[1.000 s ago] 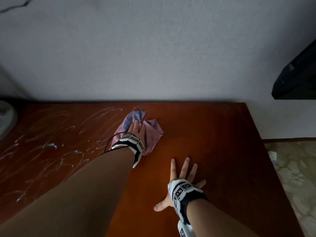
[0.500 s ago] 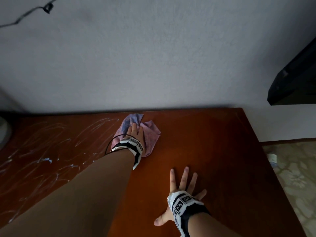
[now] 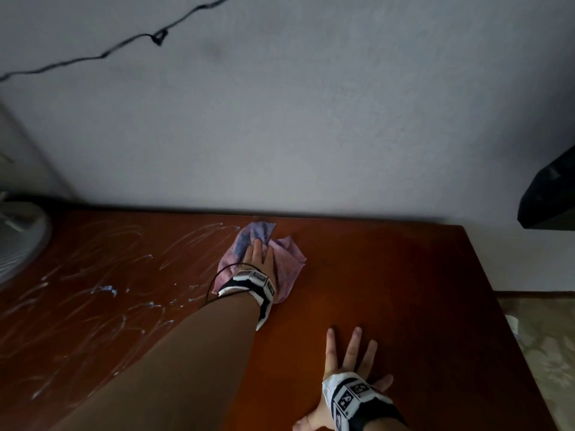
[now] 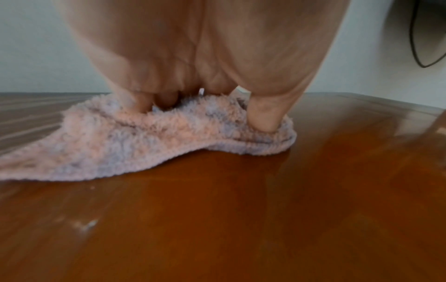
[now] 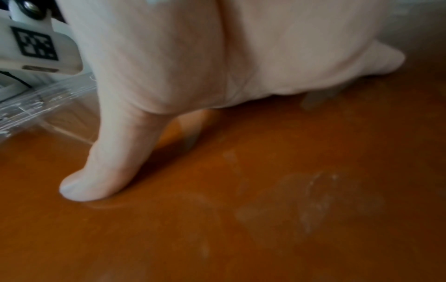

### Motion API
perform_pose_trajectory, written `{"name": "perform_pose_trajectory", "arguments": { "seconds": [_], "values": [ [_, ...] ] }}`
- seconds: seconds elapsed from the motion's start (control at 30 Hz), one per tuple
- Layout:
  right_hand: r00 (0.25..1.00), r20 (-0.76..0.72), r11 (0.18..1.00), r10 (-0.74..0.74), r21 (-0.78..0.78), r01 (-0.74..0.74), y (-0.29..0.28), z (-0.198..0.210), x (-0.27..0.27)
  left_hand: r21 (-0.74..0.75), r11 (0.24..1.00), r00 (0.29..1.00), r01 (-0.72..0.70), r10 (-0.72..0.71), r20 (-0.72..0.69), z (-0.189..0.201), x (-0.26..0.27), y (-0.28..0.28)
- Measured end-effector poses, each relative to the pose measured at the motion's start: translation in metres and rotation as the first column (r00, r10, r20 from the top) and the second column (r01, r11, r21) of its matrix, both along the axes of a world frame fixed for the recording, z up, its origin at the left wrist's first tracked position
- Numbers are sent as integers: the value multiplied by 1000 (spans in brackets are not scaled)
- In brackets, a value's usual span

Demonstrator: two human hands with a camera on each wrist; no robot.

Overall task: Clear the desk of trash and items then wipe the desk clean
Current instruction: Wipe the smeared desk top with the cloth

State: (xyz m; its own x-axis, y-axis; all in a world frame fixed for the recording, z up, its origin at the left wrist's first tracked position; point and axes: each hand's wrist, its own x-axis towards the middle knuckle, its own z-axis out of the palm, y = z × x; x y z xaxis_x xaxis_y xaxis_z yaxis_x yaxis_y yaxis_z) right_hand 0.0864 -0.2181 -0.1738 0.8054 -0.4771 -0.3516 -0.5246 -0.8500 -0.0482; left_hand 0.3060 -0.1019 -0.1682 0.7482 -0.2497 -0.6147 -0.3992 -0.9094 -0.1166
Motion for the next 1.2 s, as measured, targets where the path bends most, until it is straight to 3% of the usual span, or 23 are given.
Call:
{"name": "perform_pose_trajectory", "arguments": {
  "seconds": [0.03, 0.1, 0.13, 0.23, 0.27, 0.3, 0.4, 0.47, 0.53, 0.6, 0.67, 0.73, 0.8, 0.83, 0.9, 0.97, 1.03, 1.13, 1.2],
  "values": [
    [996, 84, 1000, 1, -11, 0, 2, -1, 1, -33, 998, 999, -55, 55, -1, 0, 2, -1],
    [973, 222, 983, 62, -182, -21, -2, -6, 3, -105, 983, 988, -153, 154, 10, -6, 13, -2],
    [981, 181, 980, 75, -193, -39, -6, -8, 2, -122, 977, 984, -174, 179, 25, -5, 18, -4],
    [993, 89, 989, 74, 123, -84, -6, -23, 0, -143, 971, 980, -194, 199, 28, -5, 25, -4],
    [997, -63, 987, 48, 154, -37, -5, -16, 2, -146, 966, 976, -214, 219, 15, -6, 21, -2],
    [983, -179, 989, -35, 135, 60, 2, -6, 7, -139, 964, 973, -227, 230, 8, -9, 16, 1],
    [984, -163, 995, -72, 62, 83, 11, 3, 7, -83, 977, 980, -196, 198, 13, -14, 0, 9],
    [996, 84, 998, -30, 59, 25, 10, -7, -1, -95, 974, 978, -207, 208, 4, -15, -1, 12],
    [962, 270, 995, 40, -95, -15, 8, -9, -2, -76, 977, 979, -200, 201, 16, -13, 4, 9],
    [945, 322, 987, 66, -158, -15, 9, -10, -3, -63, 973, 972, -222, 225, 60, -15, 13, 4],
    [934, 357, 992, -1, -118, 47, 10, -10, 1, -94, 970, 965, -223, 234, 118, -13, 24, 1],
    [944, 329, 996, 14, -86, 15, 2, -15, 1, -100, 972, 961, -214, 228, 155, -7, 33, 2],
    [997, 78, 998, 22, 56, -26, 7, -6, -1, -125, 961, 955, -246, 262, 138, 2, 29, 3],
    [998, -65, 995, -22, 92, 28, 9, 3, 2, -137, 949, 946, -284, 300, 119, 5, 24, 6],
    [960, -280, 1000, -2, 9, 5, 8, 13, 9, -137, 940, 942, -313, 326, 84, 6, 14, 14],
    [887, -459, 998, 55, 58, -32, 6, 27, 13, -95, 955, 953, -282, 290, 86, 0, 8, 21],
    [878, -475, 998, 58, 58, -35, 10, 27, 13, -75, 960, 958, -269, 275, 87, -9, 13, 25],
    [945, -326, 1000, 22, -5, -26, 9, 19, 12, -99, 954, 950, -283, 293, 109, -13, 31, 23],
    [931, -365, 999, 27, 48, -11, 4, 18, 13, -116, 957, 949, -265, 281, 146, -13, 45, 20]
  ]
}}
